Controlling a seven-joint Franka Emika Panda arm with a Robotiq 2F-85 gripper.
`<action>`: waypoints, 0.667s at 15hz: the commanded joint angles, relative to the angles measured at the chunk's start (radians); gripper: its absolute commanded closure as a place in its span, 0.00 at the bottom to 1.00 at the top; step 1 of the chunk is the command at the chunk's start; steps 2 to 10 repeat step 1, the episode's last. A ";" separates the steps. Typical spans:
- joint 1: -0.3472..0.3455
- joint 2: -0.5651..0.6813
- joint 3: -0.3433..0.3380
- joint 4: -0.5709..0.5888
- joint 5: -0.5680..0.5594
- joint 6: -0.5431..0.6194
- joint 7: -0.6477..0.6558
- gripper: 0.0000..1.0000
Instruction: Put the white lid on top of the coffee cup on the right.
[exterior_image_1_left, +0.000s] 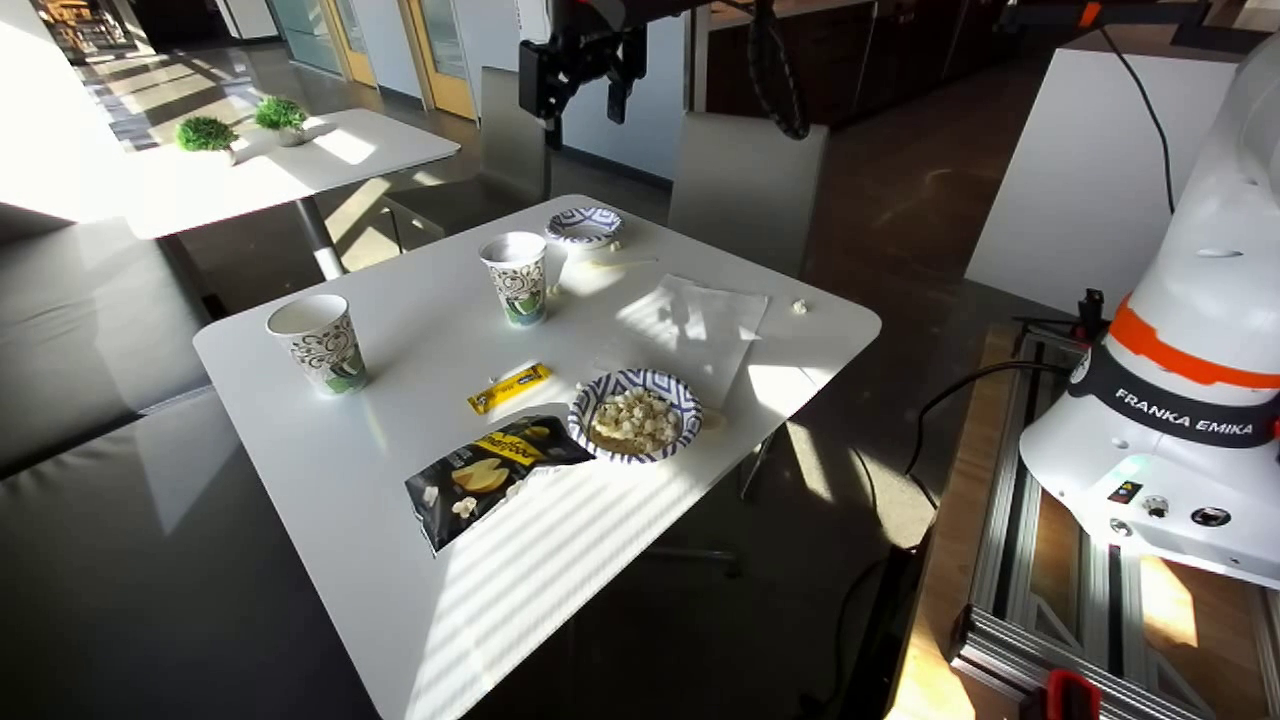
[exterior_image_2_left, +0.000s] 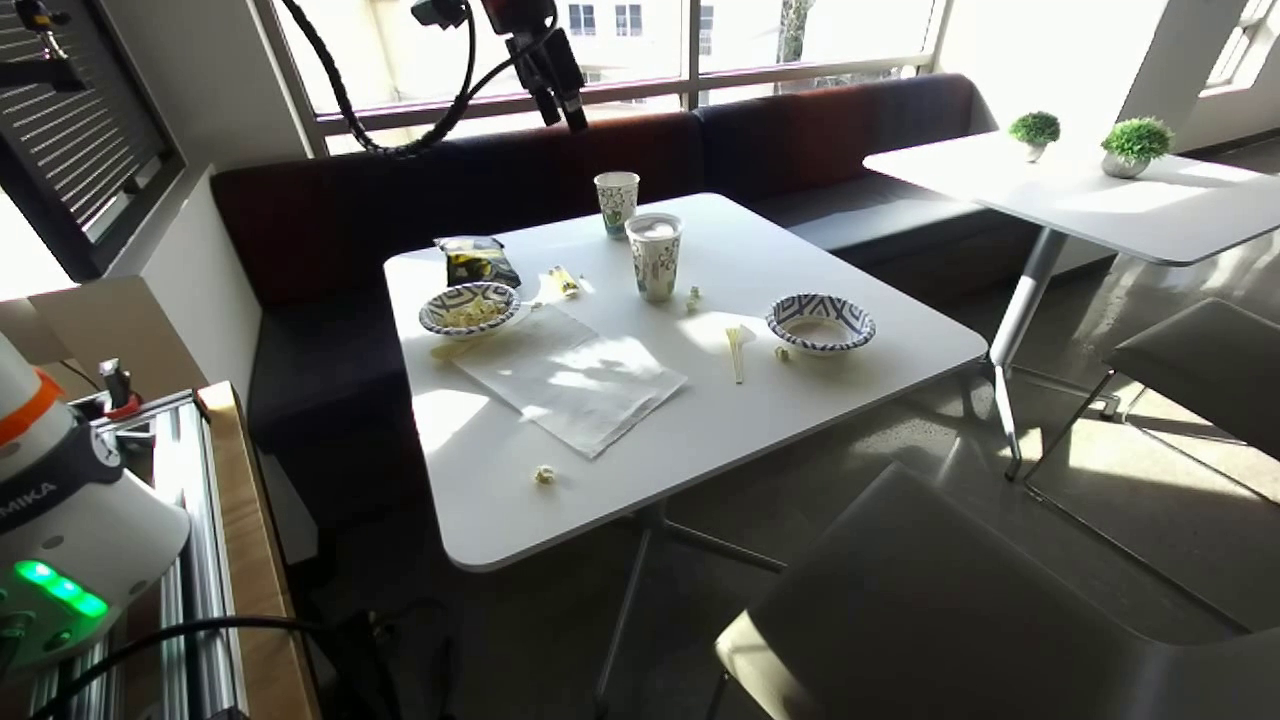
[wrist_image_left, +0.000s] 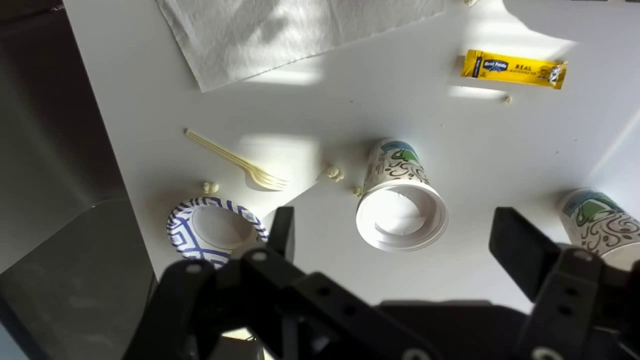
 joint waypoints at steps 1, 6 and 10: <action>-0.009 -0.006 0.009 -0.005 0.002 -0.002 -0.001 0.00; -0.009 -0.006 0.009 -0.005 0.002 -0.002 -0.001 0.00; -0.009 -0.006 0.009 -0.005 0.002 -0.002 -0.001 0.00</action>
